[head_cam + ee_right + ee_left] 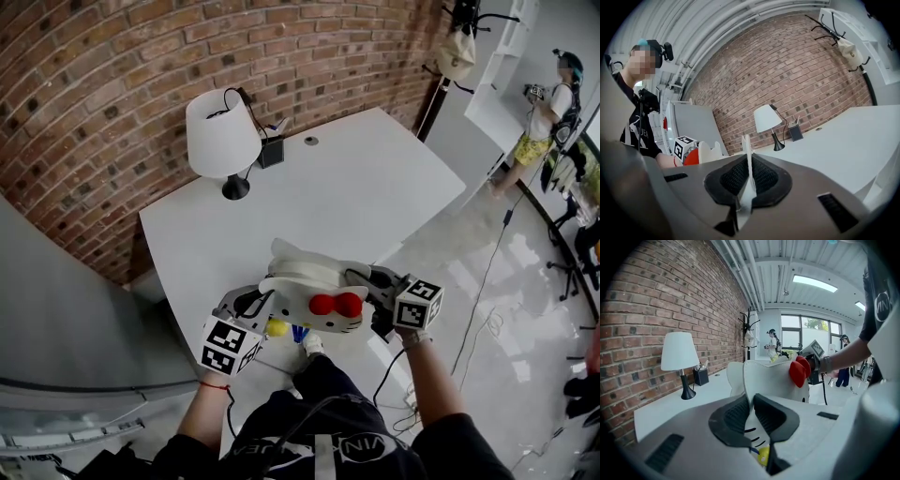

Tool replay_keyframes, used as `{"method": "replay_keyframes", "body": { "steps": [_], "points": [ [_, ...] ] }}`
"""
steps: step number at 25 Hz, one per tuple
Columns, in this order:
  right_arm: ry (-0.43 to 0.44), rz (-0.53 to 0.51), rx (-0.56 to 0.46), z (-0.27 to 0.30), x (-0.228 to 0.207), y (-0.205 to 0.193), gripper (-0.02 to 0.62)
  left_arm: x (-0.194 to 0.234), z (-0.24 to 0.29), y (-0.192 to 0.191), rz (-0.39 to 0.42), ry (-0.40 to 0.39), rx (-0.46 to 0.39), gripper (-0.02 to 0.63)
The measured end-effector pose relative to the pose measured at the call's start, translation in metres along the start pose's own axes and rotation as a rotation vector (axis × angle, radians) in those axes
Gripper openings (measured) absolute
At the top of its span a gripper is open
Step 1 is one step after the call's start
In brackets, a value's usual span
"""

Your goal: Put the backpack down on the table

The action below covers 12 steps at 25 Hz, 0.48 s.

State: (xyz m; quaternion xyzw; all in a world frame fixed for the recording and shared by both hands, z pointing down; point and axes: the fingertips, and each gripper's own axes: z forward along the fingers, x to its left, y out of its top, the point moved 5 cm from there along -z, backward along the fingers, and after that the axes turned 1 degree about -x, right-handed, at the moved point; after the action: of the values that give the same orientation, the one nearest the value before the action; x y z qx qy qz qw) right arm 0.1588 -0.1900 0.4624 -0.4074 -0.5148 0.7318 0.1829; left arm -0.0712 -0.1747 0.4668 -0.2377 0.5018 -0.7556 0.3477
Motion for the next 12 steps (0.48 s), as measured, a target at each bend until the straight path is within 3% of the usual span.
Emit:
{"method": "replay_keyframes", "body": {
  "steps": [12],
  "points": [
    [0.013, 0.026, 0.007, 0.027, -0.057, 0.019, 0.011, 0.036, 0.05, 0.013, -0.033, 0.019, 0.003, 0.04]
  ]
}}
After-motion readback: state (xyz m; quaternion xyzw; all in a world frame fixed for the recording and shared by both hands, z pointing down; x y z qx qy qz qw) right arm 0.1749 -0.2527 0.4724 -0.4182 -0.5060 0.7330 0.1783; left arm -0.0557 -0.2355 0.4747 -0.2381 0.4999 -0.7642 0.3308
